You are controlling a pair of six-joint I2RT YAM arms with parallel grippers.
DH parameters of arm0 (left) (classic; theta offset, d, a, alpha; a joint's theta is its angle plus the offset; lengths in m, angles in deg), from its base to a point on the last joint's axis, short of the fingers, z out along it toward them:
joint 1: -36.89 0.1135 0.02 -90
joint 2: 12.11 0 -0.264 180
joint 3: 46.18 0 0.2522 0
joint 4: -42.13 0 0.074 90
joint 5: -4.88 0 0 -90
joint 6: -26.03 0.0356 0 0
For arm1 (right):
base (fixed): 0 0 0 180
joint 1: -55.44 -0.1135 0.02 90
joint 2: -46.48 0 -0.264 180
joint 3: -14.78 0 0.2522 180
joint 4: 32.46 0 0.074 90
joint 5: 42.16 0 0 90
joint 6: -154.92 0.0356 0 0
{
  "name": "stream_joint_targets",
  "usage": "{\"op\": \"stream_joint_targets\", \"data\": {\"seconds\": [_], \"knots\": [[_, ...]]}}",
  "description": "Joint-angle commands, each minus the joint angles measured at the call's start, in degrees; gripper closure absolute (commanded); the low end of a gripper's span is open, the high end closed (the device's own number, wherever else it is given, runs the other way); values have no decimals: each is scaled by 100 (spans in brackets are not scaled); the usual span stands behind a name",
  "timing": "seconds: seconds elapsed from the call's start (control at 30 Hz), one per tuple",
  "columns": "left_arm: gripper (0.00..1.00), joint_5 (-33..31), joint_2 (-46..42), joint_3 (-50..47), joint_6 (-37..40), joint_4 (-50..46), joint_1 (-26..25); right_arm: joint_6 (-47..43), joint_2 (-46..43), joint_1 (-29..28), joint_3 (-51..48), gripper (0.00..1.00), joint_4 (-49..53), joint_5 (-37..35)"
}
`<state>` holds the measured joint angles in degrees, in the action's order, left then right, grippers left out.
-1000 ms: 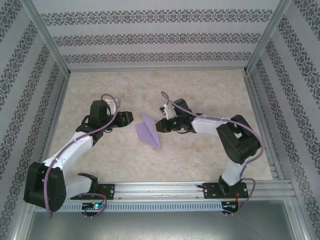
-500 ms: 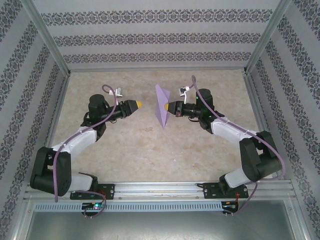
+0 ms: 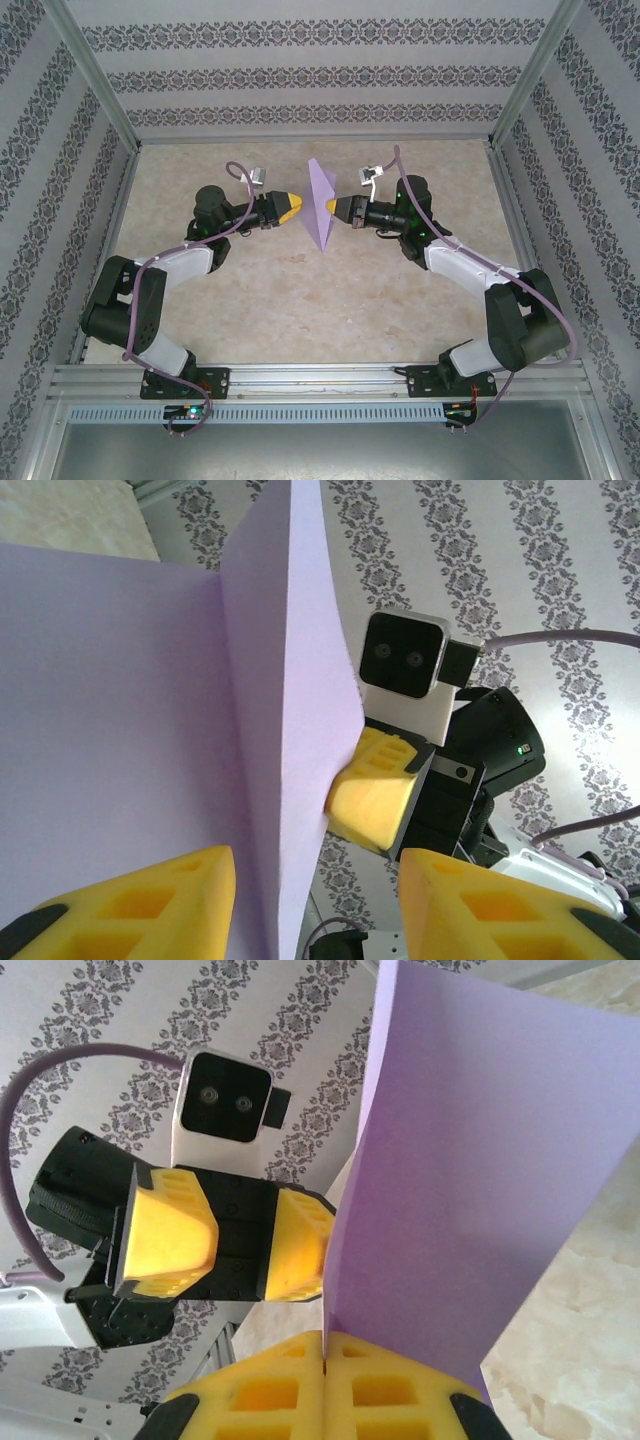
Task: Fold a paper plane with a square sheet of paper (fold left side to right side)
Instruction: Turn over the paper at the center of the table.
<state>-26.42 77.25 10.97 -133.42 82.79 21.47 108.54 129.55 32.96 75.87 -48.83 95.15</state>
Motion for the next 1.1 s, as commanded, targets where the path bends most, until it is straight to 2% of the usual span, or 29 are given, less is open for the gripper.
{"op": "stream_joint_targets", "data": {"seconds": [0.0,0.53,0.83,1.07], "knots": [[53,81,-19,221,309,-80,-125,171,-41,-112,34,100,-387,116],[54,54,55,494,726,-742,-271,401,186,-334,171,100,-705,137],[63,-62,46,600,953,-1087,-281,800,517,-336,219,100,-1112,138],[71,-130,16,642,1134,-1347,-272,889,577,-325,92,95,-1232,6]]}}
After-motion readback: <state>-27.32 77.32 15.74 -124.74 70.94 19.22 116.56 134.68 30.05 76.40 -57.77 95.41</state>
